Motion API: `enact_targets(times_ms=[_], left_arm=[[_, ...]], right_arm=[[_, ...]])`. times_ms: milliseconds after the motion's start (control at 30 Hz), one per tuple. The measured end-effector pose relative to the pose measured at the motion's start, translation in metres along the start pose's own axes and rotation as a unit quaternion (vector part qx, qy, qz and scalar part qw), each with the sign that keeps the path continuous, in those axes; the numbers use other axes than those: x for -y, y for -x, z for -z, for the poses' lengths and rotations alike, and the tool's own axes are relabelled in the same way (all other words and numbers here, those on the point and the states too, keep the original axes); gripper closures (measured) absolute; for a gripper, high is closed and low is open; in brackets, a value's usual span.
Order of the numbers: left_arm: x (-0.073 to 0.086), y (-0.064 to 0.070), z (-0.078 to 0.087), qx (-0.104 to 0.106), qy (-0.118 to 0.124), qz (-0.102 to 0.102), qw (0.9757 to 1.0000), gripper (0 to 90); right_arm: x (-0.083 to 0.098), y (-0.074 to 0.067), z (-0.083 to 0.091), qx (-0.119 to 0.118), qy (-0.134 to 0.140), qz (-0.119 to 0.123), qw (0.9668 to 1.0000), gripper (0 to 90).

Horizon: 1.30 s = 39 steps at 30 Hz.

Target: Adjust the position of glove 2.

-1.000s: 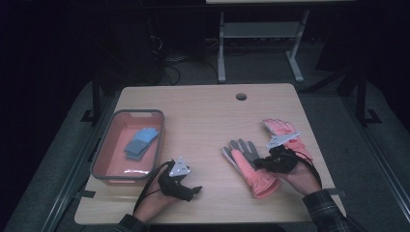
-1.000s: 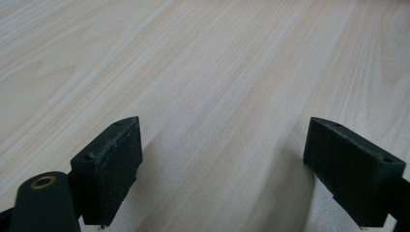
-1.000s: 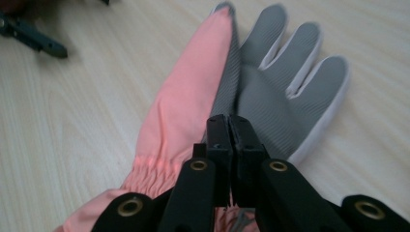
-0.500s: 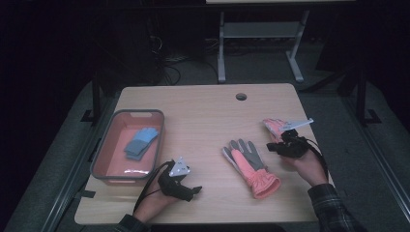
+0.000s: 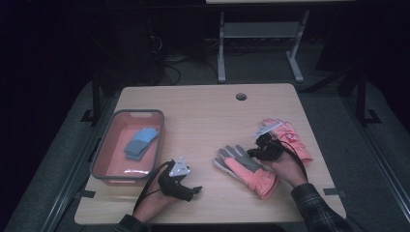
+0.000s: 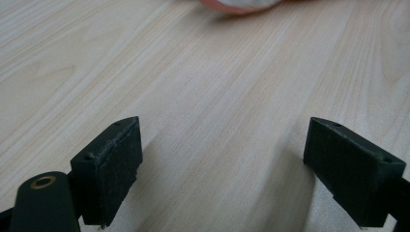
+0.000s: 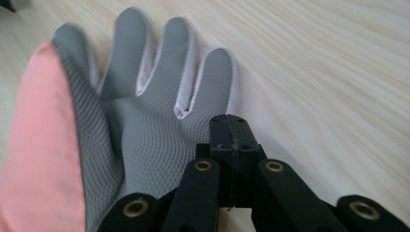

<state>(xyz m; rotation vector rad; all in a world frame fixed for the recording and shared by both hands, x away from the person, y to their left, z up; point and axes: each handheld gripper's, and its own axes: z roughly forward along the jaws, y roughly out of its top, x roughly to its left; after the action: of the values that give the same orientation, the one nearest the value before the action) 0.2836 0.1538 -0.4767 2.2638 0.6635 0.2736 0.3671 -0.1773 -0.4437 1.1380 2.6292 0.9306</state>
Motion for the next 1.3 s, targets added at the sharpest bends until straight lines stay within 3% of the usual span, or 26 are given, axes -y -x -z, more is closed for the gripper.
enact_targets(times_ms=[100,200,300,633,800,1033,1200,1300], left_arm=[[0.000,0.000,0.000,0.000,0.000,0.000,1.0000,13.1],[0.000,0.000,0.000,0.000,0.000,0.000,1.0000,13.1],[0.000,0.000,0.000,0.000,0.001,0.000,1.0000,13.1],[0.000,0.000,0.000,0.000,0.000,0.000,1.0000,13.1],[0.000,0.000,0.000,0.000,0.000,0.000,1.0000,13.1],[0.000,0.000,0.000,0.000,0.000,0.000,1.0000,13.1],[0.000,0.000,0.000,0.000,0.000,0.000,1.0000,13.1],[0.000,0.000,0.000,0.000,0.000,0.000,1.0000,13.1]], right_arm=[[-0.003,-0.005,-0.004,-0.004,-0.002,0.009,1.0000,90.0],[-0.004,0.000,0.007,-0.004,0.012,0.007,0.9999,85.4],[-0.003,0.012,0.024,0.000,0.029,-0.010,0.9995,76.1],[0.008,0.065,0.063,0.049,0.063,-0.065,0.9947,66.3],[0.018,0.084,0.062,0.075,0.055,-0.087,0.9919,60.0],[0.034,0.093,0.055,0.097,0.029,-0.094,0.9904,49.0],[0.038,0.093,0.049,0.100,0.021,-0.090,0.9907,52.2],[0.040,0.093,0.046,0.099,0.019,-0.087,0.9911,64.9]])
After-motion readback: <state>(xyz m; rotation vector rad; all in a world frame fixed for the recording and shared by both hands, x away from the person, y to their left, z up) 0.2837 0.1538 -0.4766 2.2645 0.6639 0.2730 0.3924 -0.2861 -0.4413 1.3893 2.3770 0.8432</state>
